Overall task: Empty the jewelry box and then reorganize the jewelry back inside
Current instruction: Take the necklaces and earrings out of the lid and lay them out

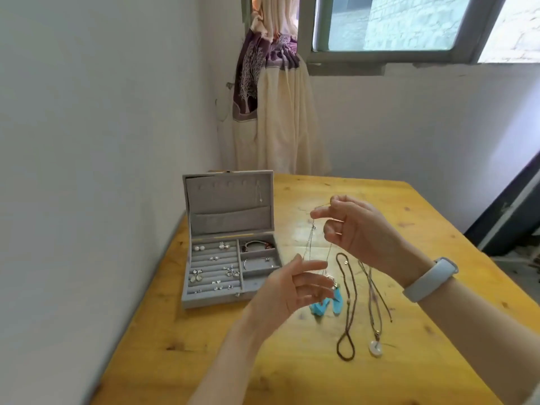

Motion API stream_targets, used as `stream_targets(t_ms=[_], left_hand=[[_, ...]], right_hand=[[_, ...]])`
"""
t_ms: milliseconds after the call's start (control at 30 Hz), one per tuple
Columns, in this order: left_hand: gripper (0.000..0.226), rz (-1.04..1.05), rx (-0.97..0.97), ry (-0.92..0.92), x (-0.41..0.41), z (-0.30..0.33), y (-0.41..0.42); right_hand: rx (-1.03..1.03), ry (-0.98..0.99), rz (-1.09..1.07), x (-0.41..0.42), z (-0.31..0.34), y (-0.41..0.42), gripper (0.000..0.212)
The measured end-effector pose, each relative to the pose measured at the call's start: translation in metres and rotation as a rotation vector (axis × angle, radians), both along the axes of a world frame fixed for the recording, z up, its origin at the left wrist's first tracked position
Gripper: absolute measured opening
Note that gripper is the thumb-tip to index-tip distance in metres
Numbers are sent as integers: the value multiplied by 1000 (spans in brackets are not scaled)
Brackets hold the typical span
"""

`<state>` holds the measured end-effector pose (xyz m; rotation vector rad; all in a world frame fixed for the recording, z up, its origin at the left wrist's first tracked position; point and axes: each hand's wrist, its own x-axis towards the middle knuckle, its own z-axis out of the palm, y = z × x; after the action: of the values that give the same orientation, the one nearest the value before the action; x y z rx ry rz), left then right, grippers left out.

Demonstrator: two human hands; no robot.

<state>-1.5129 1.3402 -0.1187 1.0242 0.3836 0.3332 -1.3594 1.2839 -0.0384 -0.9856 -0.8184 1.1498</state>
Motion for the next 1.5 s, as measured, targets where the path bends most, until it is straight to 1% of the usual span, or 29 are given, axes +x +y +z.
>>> stream_targets(t_ms=[67, 133, 233, 267, 333, 433, 467, 500, 533, 567, 633, 700, 767, 833, 933, 1100, 1200, 1267, 1400, 1500], left_hand=[[30, -21, 0, 15, 5, -14, -19], [14, 6, -5, 64, 13, -24, -35], [10, 31, 24, 162, 28, -32, -55], [9, 29, 49, 190, 33, -32, -61], [9, 14, 116, 252, 43, -34, -69], [16, -12, 192, 346, 53, -39, -80], [18, -21, 208, 369, 55, -41, -83], [19, -27, 226, 388, 58, -43, -85], [20, -31, 251, 403, 59, -44, -86], [20, -29, 282, 415, 61, -44, -87], [21, -14, 350, 424, 64, -43, -86], [22, -13, 398, 412, 67, -41, -83], [23, -34, 405, 394, 68, -39, -81], [26, -54, 377, 386, 69, -40, -81], [35, -69, 312, 368, 71, -46, -86], [37, -33, 242, 320, 74, -52, -93], [31, -3, 225, 294, 73, -52, -94], [26, 16, 213, 285, 72, -52, -94], [18, 36, 216, 284, 71, -52, -94], [12, 57, 254, 313, 72, -52, -94]], right_hand=[[-38, 108, -41, 14, -16, -22, 11], [-67, 225, -86, 28, -32, -42, 24], [-38, 382, -69, 48, -58, -71, 53], [-19, 430, -57, 53, -65, -80, 56], [18, 527, -71, 62, -79, -97, 49], [69, 732, -179, 75, -92, -118, 16], [78, 786, -210, 81, -96, -124, 12], [80, 817, -215, 86, -101, -130, 14], [71, 818, -196, 91, -106, -135, 24], [43, 776, -161, 95, -110, -140, 36], [-59, 628, -100, 102, -116, -148, 54], [-146, 534, -65, 105, -121, -152, 64], [-157, 500, -54, 109, -124, -155, 68], [-87, 515, -67, 111, -124, -154, 65], [40, 599, -137, 114, -122, -152, 54], [112, 624, -173, 119, -118, -147, 41], [72, 601, -213, 124, -121, -148, 36], [-10, 514, -254, 126, -123, -150, 30], [-173, 303, -302, 124, -125, -154, 25], [-181, 262, -380, 123, -124, -153, 19]])
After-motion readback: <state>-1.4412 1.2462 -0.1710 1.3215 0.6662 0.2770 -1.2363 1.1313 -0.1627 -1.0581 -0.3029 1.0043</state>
